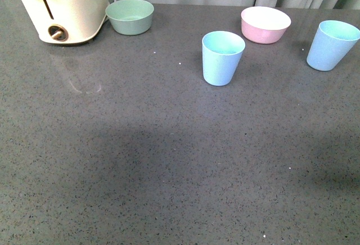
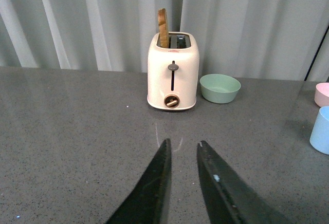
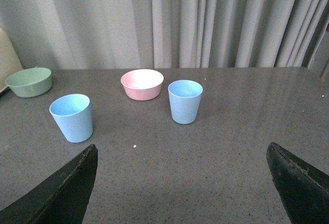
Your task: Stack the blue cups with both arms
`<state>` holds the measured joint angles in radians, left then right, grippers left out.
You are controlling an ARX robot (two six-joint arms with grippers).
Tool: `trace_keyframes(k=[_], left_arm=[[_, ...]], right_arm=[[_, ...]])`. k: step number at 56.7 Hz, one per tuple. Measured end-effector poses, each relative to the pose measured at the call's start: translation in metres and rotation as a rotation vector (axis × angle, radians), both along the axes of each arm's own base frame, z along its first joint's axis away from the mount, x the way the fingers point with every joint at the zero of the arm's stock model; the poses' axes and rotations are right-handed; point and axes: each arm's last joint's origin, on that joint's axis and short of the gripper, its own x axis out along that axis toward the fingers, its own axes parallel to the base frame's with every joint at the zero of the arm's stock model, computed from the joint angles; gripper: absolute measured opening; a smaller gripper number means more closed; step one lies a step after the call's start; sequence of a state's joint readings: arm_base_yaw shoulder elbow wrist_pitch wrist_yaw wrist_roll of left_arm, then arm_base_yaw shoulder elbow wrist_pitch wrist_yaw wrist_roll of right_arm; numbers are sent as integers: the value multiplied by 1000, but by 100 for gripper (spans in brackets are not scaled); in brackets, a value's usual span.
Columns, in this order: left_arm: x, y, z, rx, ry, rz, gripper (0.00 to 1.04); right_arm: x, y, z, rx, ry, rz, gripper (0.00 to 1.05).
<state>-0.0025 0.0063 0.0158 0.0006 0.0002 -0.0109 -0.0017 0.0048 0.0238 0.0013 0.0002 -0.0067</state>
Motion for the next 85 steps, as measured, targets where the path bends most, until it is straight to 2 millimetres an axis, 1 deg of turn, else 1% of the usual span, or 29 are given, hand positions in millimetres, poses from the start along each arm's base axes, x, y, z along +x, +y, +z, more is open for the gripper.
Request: trace_keyframes(k=[5, 9, 10, 11, 13, 14, 17, 20, 22, 23, 24, 26, 27, 28, 32, 33, 36, 38, 39, 40, 41, 43, 44, 45, 52, 61, 66, 77, 85], left_arm=[[0, 0, 0, 0, 0, 0, 37], [0, 0, 0, 0, 0, 0, 48], [0, 0, 0, 0, 0, 0, 51], [0, 0, 0, 0, 0, 0, 55], [0, 0, 0, 0, 0, 0, 63], [0, 0, 0, 0, 0, 0, 67], [0, 0, 0, 0, 0, 0, 76], [0, 0, 0, 0, 0, 0, 88], [0, 0, 0, 0, 0, 0, 97], [0, 0, 0, 2, 0, 0, 98], [0, 0, 0, 2, 0, 0, 97], [0, 0, 0, 2, 0, 0, 95], [0, 0, 0, 2, 0, 0, 96], [0, 0, 0, 2, 0, 0, 96], [0, 0, 0, 2, 0, 0, 96], [0, 0, 0, 2, 0, 0, 96], [0, 0, 0, 2, 0, 0, 96], [0, 0, 0, 2, 0, 0, 96], [0, 0, 0, 2, 0, 0, 96], [0, 0, 0, 2, 0, 0, 96], [0, 0, 0, 2, 0, 0, 96], [0, 0, 0, 2, 0, 0, 96], [0, 0, 0, 2, 0, 0, 96], [0, 0, 0, 2, 0, 0, 96], [0, 0, 0, 2, 0, 0, 96], [0, 0, 0, 2, 0, 0, 96], [0, 0, 0, 2, 0, 0, 96], [0, 0, 0, 2, 0, 0, 96], [0, 0, 0, 2, 0, 0, 96]], right_arm=[[0, 0, 0, 12, 16, -11, 96], [3, -3, -3, 74, 218, -100, 96], [4, -4, -3, 79, 243, -109, 96], [9, -7, -3, 88, 293, -123, 96], [16, -11, -2, 90, 323, -131, 96], [26, -15, 2, 71, 323, -126, 96], [37, -19, 9, 42, 312, -113, 96], [64, -30, 22, -34, 288, -94, 96], [87, -38, 30, -95, 281, -68, 96], [100, -42, 32, -118, 287, -55, 96], [116, -45, 32, -155, 303, -42, 96], [137, -49, 30, -204, 347, -5, 96], [152, -52, 26, -235, 388, 21, 96], [157, -52, 24, -253, 402, 33, 96], [189, -56, 11, -326, 504, 95, 96], [193, -56, 9, -337, 516, 102, 96], [216, -58, 3, -393, 557, 129, 96], [229, -59, 1, -419, 578, 148, 96], [231, -58, 1, -423, 581, 152, 96], [241, -59, 0, -445, 592, 166, 96], [245, -59, 0, -453, 598, 171, 96], [256, -58, 0, -473, 606, 187, 96], [258, -58, 0, -481, 606, 191, 96], [266, -57, 1, -497, 610, 206, 96], [301, -51, 7, -556, 607, 271, 96], [326, -46, 9, -576, 619, 319, 96], [339, -44, 4, -575, 629, 336, 96], [352, -32, -15, -566, 677, 394, 96], [358, -26, -22, -569, 696, 416, 96]])
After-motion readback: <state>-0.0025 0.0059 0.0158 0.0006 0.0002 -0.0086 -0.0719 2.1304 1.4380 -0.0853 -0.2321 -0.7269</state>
